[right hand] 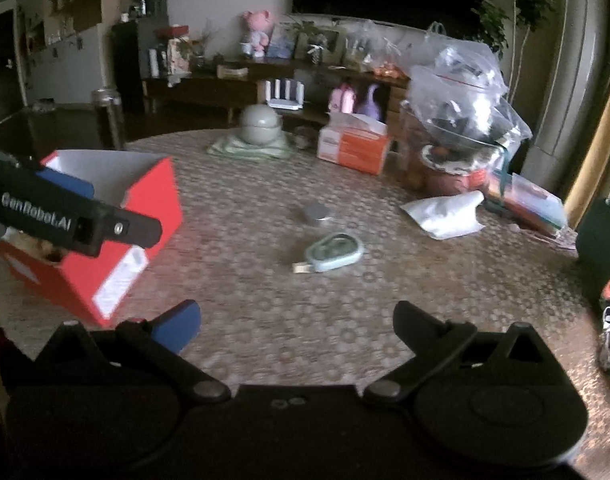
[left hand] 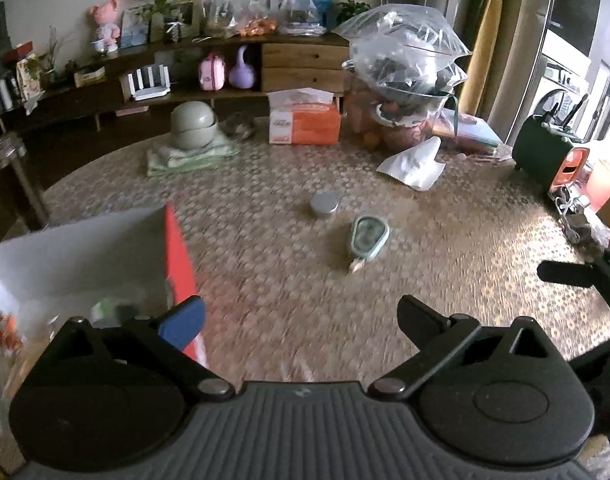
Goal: Organize objects
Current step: 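Move the left gripper to the silver tin while the right gripper approaches the green tape dispenser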
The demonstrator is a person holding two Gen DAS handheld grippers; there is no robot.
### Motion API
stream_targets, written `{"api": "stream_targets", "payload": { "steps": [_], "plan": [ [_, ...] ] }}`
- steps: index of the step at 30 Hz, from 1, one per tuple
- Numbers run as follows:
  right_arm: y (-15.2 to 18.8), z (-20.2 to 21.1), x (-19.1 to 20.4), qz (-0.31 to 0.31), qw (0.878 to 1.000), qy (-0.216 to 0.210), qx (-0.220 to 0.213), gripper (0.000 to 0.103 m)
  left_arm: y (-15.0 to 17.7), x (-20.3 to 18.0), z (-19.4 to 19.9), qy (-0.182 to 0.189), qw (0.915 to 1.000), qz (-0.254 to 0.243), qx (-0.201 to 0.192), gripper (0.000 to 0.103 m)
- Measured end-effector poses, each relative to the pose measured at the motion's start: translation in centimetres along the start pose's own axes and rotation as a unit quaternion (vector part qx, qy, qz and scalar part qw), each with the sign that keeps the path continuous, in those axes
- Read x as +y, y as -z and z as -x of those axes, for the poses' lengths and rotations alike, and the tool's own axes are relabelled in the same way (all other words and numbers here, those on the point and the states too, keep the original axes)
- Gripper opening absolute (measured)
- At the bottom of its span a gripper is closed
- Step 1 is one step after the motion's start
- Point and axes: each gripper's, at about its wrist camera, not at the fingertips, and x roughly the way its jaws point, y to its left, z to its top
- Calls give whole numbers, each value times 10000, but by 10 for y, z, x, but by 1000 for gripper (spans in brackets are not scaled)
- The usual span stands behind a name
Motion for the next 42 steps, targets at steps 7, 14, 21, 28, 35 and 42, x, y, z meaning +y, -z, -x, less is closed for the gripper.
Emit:
{"api": "stream_targets", "payload": {
  "steps": [7,14,21,28,35,42],
  "plan": [
    [-8,-29,-22,15,9998,126,127,103,-39,-15,-42,-30,9998,-174,95,102],
    [-17,-62,-35,-129,9995,246,127,103,-76,-13,-99,-210,9992,-188,274,102],
    [-26,-105,-44,-150,9991,252,298,102,-110,-7,-163,-156,9984,32,540,102],
    [-33,-148,-43,-143,9987,147,464,102,-118,-13,-218,-225,9960,106,861,102],
    [-43,-187,-42,-242,9981,205,534,100,-118,-20,-254,-175,9940,152,1072,103],
    [-41,-213,-43,-272,9967,412,648,98,-112,-22,-274,-215,9932,175,1129,102]
  ]
}}
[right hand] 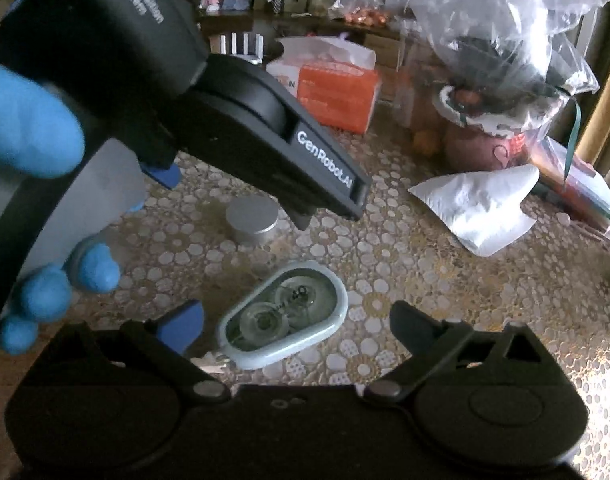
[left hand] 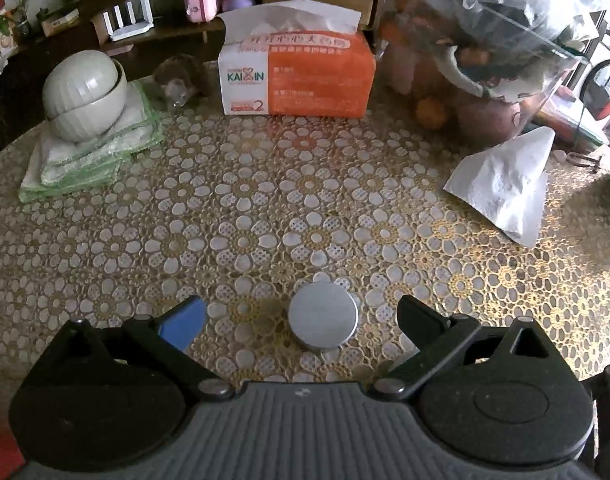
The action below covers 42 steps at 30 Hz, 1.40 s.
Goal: Organize objects
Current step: 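Move the left gripper to the silver tin while the right gripper approaches the green tape dispenser, then grasp the silver tin with the left gripper while the right gripper grasps the tape dispenser, then carry the silver tin and tape dispenser into the red shoebox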
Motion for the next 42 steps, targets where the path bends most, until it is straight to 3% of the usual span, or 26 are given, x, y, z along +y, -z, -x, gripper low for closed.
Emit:
{"api": "stream_targets", "payload": {
  "steps": [6,8,10,14,16,18,30,42],
  "plan": [
    [0,-11,1,-105,9998,74,140,93,2,-1,-7,-122,9999,-72,-3,101],
    [1,-11,4,-67,9999,140,76,91,2,0,-7,-200,9997,-101,-28,93],
    [1,-9,3,-120,9998,98,81,86,2,2,-8,-183,9998,-50,28,75],
    [2,-6,6,-194,9998,-31,90,73,2,-1,-5,-192,9998,-82,-46,58],
    [2,-4,8,-202,9998,-5,77,72,3,-4,-3,-185,9997,-148,-62,44],
    [2,-4,8,-249,9997,-1,83,72,4,-7,-1,-166,9996,-219,-49,38],
    [19,26,-14,-524,9986,-14,-40,72,27,-7,23,-26,9997,-236,19,38],
    [46,106,-15,-325,9990,-189,-243,72,77,-12,108,276,9993,-191,-190,38]
  ]
}}
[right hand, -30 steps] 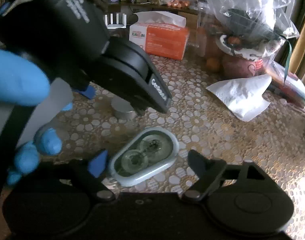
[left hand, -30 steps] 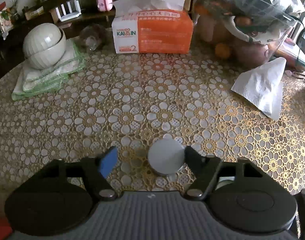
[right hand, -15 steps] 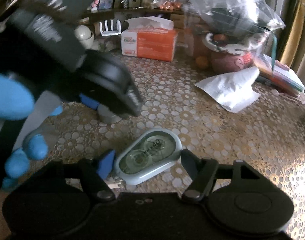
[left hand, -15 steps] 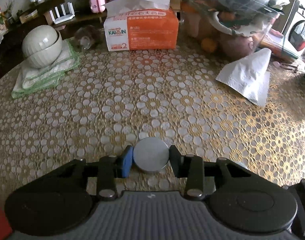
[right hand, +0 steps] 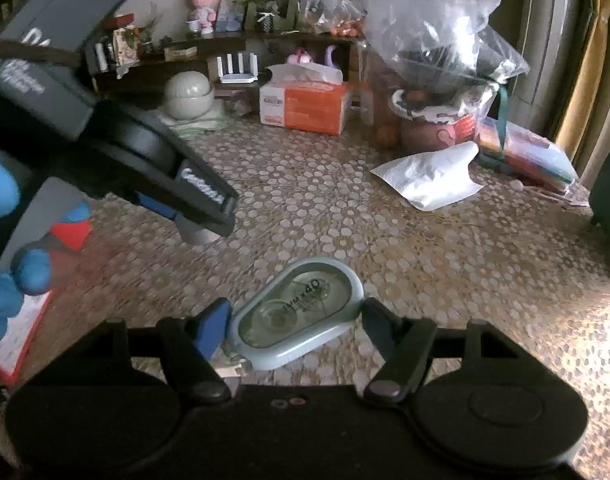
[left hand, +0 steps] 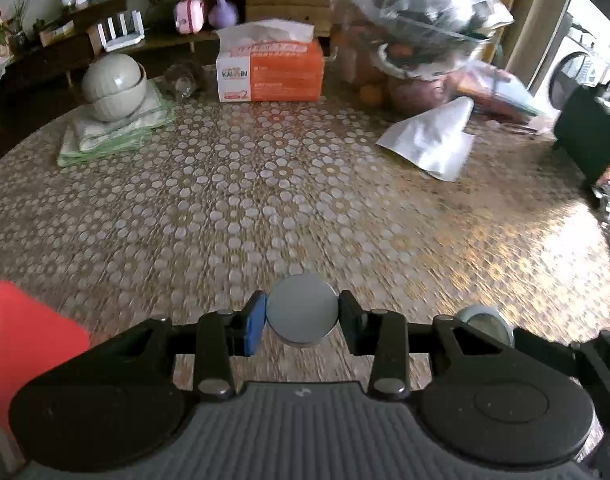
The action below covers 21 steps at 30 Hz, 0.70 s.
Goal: Organize objects
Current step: 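Carry the silver tin and tape dispenser into the red shoebox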
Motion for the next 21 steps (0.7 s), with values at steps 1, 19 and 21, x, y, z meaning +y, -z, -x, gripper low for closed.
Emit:
{"api": "stream_targets", "payload": {
  "steps": [1,19,21],
  "plan": [
    [1,7,0,17,10000,-12,-25,72,5,-1,9,19,10000,-18,-38,38],
    [23,122,48,527,9966,-451,-441,72,91,21,147,150,9980,-119,-594,38],
    [22,129,56,561,9960,-506,-476,72,100,30,156,168,9979,-90,-616,38]
  ]
}}
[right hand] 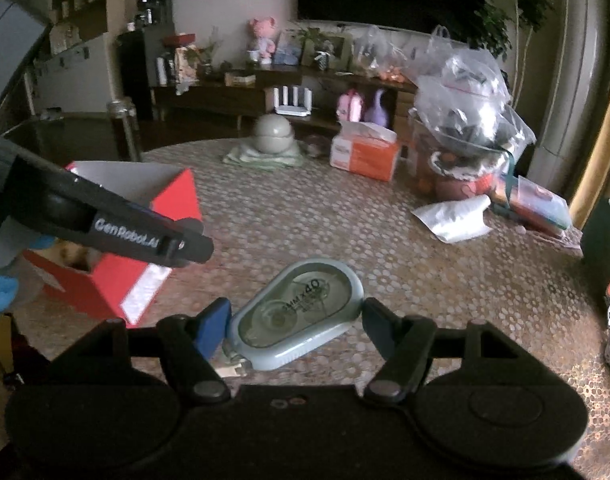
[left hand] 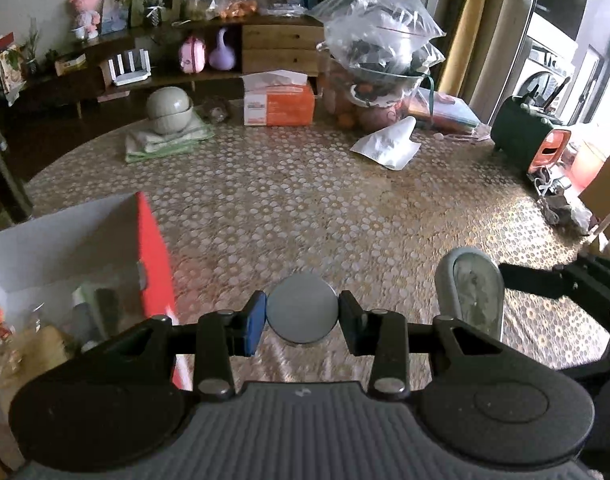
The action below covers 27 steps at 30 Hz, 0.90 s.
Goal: Organize objects
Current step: 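Carry the silver tin and tape dispenser into the red shoebox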
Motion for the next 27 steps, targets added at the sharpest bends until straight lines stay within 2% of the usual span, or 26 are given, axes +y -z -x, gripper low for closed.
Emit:
{"api": "stream_targets", "payload": {
  "steps": [14,27],
  "plan": [
    [-21,7,75,525,9975,-449,-142,72,30,64,57,-169,9995,188,-173,38],
    [-46,-24,139,930,9928,-753,-81,72,42,142,79,-525,9963,606,-304,38]
  ]
}}
